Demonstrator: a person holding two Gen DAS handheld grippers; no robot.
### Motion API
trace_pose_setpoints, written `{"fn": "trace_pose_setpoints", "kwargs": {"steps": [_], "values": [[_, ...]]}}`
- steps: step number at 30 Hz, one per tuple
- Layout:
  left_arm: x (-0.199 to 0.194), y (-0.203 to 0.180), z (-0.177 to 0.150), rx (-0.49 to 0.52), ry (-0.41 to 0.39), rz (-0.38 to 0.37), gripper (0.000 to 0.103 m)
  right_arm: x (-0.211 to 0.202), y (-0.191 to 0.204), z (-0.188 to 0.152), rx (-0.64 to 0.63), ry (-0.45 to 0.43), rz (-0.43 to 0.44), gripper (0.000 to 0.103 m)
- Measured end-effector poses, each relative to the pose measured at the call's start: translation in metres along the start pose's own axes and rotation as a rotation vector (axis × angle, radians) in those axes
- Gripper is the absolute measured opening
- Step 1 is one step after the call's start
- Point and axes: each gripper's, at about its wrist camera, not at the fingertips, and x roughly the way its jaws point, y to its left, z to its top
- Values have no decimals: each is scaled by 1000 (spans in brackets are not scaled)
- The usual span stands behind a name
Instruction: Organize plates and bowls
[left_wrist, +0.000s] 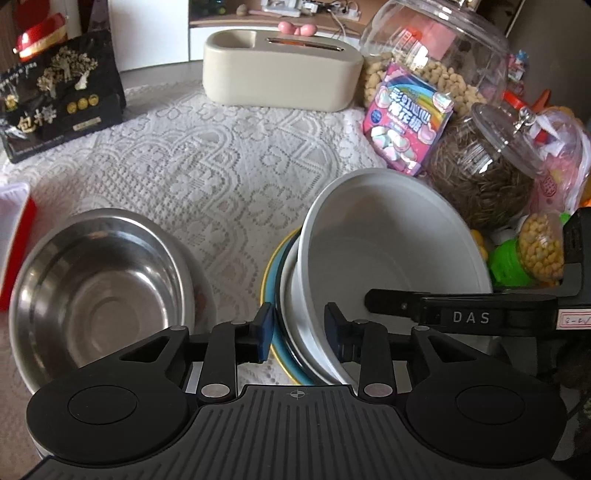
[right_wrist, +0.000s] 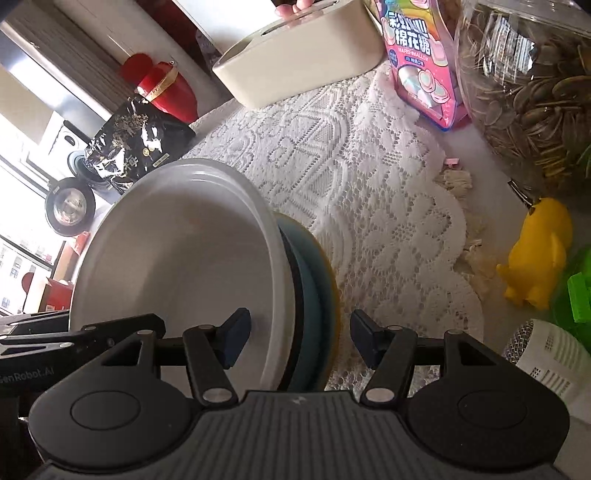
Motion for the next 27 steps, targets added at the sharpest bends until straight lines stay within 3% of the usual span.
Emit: {"fn": "trace_pose_setpoints", "kwargs": {"steps": [4, 27], "values": [[-3, -4, -1, 24, 1, 42, 41, -3, 1, -2, -6, -10, -8, 61], [0, -1, -1, 24, 6, 47, 43, -3, 13, -5, -56, -7, -16, 61]]}}
